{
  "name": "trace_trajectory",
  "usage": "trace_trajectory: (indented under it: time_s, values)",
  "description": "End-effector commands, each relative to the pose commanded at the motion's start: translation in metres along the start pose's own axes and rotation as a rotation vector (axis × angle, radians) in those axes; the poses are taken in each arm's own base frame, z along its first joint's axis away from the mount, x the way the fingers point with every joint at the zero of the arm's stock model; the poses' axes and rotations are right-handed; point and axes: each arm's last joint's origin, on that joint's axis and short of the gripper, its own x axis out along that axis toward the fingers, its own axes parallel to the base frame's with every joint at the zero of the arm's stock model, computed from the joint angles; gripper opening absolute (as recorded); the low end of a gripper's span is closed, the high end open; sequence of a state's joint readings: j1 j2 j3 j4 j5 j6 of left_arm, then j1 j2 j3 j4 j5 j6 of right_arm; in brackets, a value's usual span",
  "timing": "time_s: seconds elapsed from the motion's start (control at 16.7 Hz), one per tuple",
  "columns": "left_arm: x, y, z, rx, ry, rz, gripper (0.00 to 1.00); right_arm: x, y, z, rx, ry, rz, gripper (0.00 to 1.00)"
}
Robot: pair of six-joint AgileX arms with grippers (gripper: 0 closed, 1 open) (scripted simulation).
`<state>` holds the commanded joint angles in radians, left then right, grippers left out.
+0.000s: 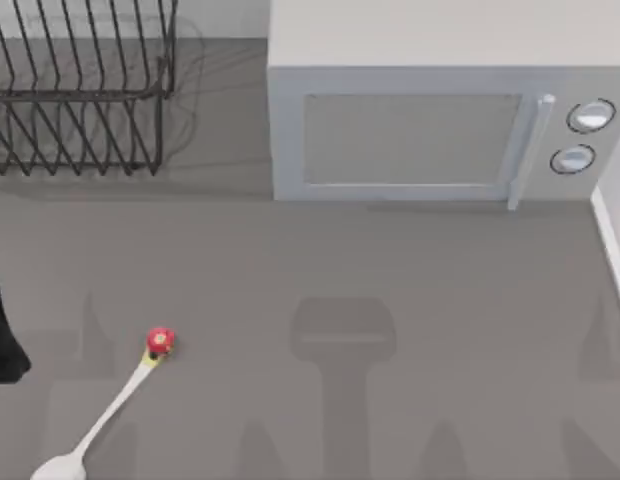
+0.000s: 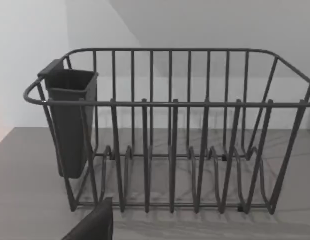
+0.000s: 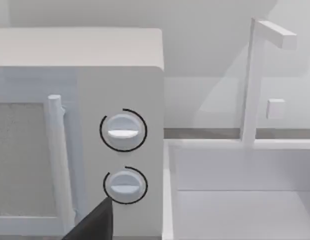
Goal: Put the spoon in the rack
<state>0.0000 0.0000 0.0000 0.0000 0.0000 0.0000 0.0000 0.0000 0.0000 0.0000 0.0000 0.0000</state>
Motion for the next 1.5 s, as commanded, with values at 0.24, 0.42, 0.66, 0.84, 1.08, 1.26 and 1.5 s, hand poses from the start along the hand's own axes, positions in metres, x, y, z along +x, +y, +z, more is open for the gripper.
trace_trajectory:
  time_s: [0.24,0.42,0.66,0.84,1.08,1.26,1.5]
  values:
    - [0.0,-0.001,0.005,0.003,0.032,-0.013,1.0,0.0,0.0,0.0,0.0,0.0,0.0,1.0]
    - [0.003,-0.005,0.021,0.017,0.156,-0.053,1.0,0.0,0.0,0.0,0.0,0.0,0.0,1.0]
    - [0.023,-0.016,0.043,0.069,0.477,-0.133,1.0,0.0,0.0,0.0,0.0,0.0,0.0,1.0]
    - [0.052,-0.031,0.048,0.139,0.802,-0.208,1.0,0.0,0.0,0.0,0.0,0.0,0.0,1.0]
    - [0.091,-0.056,0.045,0.251,1.173,-0.305,1.0,0.0,0.0,0.0,0.0,0.0,0.0,1.0]
    - [0.114,-0.076,0.04,0.327,1.367,-0.358,1.0,0.0,0.0,0.0,0.0,0.0,0.0,1.0]
    - [0.134,-0.094,0.033,0.392,1.511,-0.398,1.0,0.0,0.0,0.0,0.0,0.0,0.0,1.0]
